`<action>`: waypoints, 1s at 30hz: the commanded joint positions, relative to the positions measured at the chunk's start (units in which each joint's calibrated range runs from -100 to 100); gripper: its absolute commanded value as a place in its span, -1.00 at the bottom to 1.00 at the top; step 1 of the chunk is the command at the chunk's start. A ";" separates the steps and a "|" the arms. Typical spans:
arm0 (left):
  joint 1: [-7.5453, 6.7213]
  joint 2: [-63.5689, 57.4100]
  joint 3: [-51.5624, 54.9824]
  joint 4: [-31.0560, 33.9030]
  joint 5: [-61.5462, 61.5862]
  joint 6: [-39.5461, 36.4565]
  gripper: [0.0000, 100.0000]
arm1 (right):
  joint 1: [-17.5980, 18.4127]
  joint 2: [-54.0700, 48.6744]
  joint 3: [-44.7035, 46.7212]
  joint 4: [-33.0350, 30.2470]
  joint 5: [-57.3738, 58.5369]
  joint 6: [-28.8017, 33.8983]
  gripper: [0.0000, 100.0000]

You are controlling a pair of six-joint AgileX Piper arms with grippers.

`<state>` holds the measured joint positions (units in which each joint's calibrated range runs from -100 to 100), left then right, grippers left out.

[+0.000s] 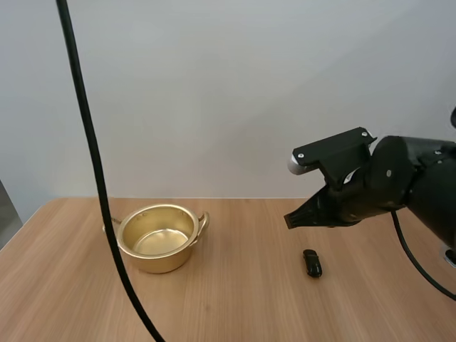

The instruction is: Open the pot, put the car inside, and close it

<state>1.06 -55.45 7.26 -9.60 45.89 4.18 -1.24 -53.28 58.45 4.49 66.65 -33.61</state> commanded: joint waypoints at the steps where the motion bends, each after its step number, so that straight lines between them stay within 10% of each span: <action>1: 0.01 -0.05 -0.06 0.45 -0.02 -0.23 -1.00 | -0.01 23.79 -0.13 -1.86 0.26 0.80 -1.00; 23: 0.01 -0.05 -0.06 0.45 -0.02 -1.40 -1.00 | -0.01 33.80 -0.30 -9.56 -10.83 3.42 -1.00; 30: 0.01 -0.05 -0.06 0.45 -0.02 -1.40 -1.00 | -0.01 33.80 -0.30 -9.56 -13.90 3.42 -0.34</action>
<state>1.06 -55.45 7.26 -9.21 45.89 2.86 -1.24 -19.40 58.14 -5.02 53.07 -30.16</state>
